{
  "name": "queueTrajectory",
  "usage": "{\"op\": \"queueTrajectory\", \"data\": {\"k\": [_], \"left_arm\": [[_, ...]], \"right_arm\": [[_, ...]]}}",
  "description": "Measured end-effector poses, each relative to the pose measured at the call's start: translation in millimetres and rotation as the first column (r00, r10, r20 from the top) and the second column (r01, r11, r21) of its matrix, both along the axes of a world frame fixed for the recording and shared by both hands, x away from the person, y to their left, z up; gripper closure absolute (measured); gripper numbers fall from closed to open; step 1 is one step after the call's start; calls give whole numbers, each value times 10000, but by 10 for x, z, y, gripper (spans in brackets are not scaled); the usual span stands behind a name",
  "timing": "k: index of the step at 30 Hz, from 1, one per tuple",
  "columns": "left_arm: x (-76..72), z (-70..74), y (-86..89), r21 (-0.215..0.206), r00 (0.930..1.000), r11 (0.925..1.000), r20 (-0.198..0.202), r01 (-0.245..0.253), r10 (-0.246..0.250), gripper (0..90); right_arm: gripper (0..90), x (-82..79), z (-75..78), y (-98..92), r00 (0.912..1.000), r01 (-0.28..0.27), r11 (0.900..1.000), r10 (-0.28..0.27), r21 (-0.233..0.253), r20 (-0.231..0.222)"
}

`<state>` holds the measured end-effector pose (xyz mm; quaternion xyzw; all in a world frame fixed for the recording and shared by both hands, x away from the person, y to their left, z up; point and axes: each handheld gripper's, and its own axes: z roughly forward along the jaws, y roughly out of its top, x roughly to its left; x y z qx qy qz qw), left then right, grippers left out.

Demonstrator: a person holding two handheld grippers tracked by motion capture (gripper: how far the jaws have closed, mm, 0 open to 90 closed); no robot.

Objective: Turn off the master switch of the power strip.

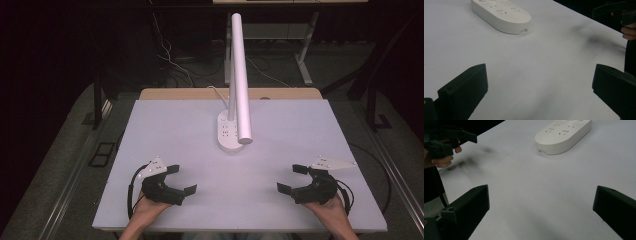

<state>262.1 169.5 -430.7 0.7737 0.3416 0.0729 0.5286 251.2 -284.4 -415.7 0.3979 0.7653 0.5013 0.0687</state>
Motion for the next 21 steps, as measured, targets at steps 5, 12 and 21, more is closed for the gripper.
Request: {"op": "queueTrajectory", "data": {"k": [5, 12, 21], "left_arm": [[7, -10, -5, 43, 10000, 10000, -67, 9, -9, 0], [7, -14, -15, 148, 9999, 9998, -76, 94, -92, 0], [10, -17, -37, 232, 9997, 9995, -131, 227, -224, 0]], "right_arm": [[0, -1, -10, 27, 9999, -91, 9995, 87, -288, -118], [0, -17, -14, 29, 9998, -167, 9992, 162, -373, -151], [0, -22, -25, 59, 9990, -295, 9980, 276, -554, -353]]}}
